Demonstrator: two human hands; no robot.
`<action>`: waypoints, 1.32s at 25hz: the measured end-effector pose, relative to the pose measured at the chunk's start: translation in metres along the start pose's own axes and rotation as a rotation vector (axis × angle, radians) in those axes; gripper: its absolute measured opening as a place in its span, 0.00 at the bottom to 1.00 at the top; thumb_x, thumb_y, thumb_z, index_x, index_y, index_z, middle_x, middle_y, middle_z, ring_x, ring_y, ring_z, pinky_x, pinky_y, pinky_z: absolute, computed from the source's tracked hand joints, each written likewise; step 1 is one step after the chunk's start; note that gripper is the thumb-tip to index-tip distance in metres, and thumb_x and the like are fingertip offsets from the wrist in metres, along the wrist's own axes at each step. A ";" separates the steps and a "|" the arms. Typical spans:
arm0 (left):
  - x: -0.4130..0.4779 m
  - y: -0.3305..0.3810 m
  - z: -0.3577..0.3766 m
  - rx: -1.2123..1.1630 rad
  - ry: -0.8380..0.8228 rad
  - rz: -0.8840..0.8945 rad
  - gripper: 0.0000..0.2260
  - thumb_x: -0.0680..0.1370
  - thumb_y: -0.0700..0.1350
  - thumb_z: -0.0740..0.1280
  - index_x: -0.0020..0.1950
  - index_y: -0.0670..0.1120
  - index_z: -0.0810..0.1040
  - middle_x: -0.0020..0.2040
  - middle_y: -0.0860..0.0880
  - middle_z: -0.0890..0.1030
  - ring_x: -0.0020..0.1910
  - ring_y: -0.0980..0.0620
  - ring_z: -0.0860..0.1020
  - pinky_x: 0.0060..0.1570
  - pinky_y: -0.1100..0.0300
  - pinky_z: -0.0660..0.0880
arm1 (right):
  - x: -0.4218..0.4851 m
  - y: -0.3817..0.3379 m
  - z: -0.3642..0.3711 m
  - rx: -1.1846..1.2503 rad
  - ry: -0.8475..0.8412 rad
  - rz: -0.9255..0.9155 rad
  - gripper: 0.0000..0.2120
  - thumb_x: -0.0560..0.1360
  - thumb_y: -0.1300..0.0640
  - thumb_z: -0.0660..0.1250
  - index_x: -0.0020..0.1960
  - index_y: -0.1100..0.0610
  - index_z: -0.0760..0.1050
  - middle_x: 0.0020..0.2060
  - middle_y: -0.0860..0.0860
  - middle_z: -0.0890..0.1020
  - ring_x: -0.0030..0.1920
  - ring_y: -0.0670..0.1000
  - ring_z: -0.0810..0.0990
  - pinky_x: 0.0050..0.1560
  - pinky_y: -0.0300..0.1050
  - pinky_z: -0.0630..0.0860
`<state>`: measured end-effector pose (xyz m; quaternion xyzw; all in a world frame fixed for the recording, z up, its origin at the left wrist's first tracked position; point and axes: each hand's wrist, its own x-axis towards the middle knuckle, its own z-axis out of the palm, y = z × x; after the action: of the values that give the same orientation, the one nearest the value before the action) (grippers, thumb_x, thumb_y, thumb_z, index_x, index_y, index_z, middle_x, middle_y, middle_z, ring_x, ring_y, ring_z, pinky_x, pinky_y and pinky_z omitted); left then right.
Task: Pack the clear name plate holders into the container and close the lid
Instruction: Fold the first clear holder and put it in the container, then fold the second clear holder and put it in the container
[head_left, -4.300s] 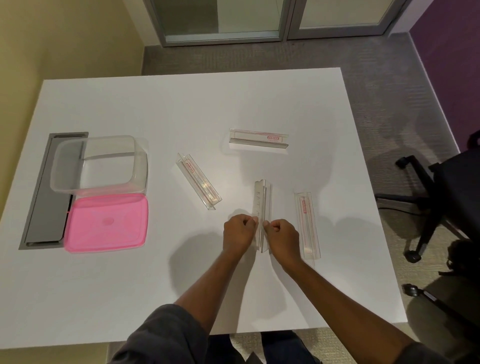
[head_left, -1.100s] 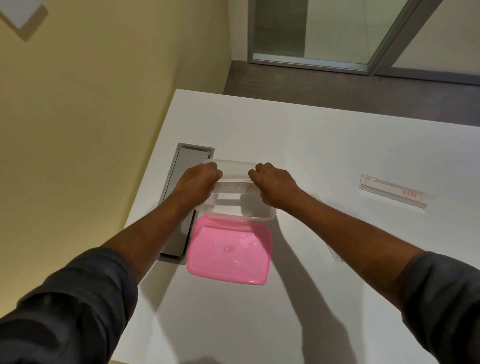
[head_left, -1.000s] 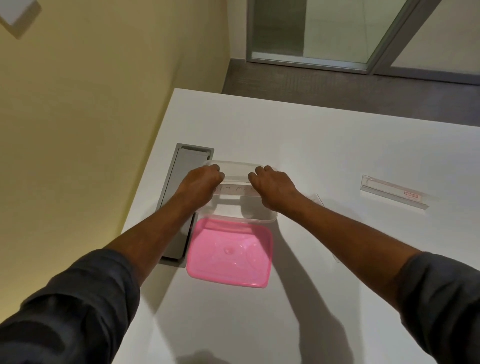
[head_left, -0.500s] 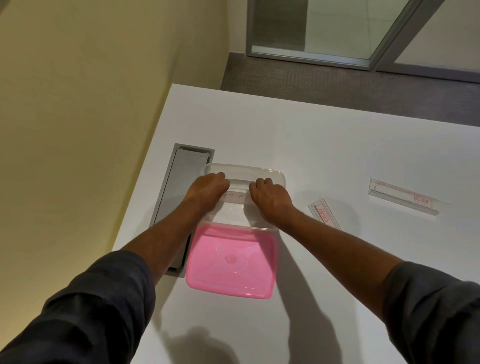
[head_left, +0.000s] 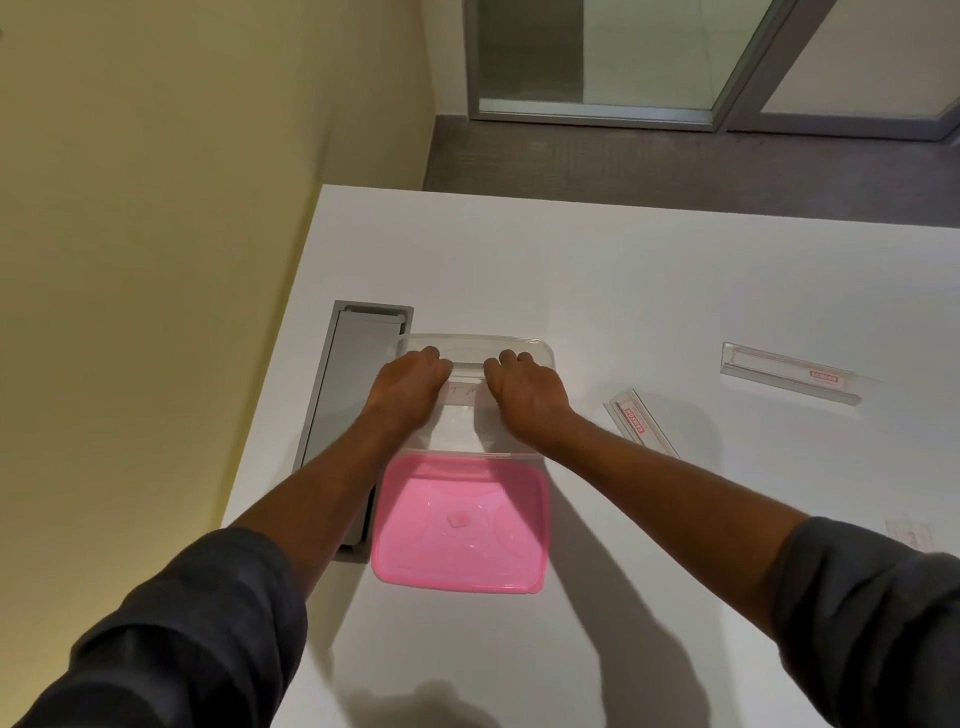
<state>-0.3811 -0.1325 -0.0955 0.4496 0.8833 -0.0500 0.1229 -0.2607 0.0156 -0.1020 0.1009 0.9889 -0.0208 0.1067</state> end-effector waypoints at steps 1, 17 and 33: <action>-0.003 0.004 -0.004 -0.077 0.033 -0.027 0.14 0.80 0.39 0.72 0.65 0.45 0.81 0.58 0.44 0.82 0.56 0.42 0.83 0.50 0.48 0.83 | -0.004 -0.001 -0.007 0.068 0.030 0.019 0.12 0.77 0.68 0.64 0.59 0.59 0.74 0.52 0.56 0.79 0.51 0.58 0.81 0.36 0.49 0.71; -0.075 0.244 -0.010 -0.788 0.116 -0.045 0.15 0.83 0.42 0.66 0.69 0.49 0.82 0.65 0.49 0.84 0.64 0.48 0.81 0.65 0.50 0.77 | -0.206 0.110 0.008 0.547 0.159 0.463 0.14 0.78 0.53 0.76 0.63 0.50 0.82 0.59 0.50 0.84 0.56 0.54 0.85 0.49 0.50 0.85; -0.050 0.301 0.041 -0.399 0.077 0.148 0.22 0.81 0.40 0.67 0.76 0.44 0.75 0.78 0.43 0.75 0.80 0.41 0.69 0.65 0.43 0.79 | -0.242 0.155 0.066 0.797 0.025 0.607 0.07 0.83 0.56 0.67 0.52 0.58 0.82 0.47 0.55 0.87 0.45 0.58 0.85 0.48 0.56 0.84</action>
<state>-0.1029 -0.0020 -0.1152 0.4814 0.8444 0.1520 0.1790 0.0155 0.1156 -0.1172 0.4172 0.8313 -0.3640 0.0491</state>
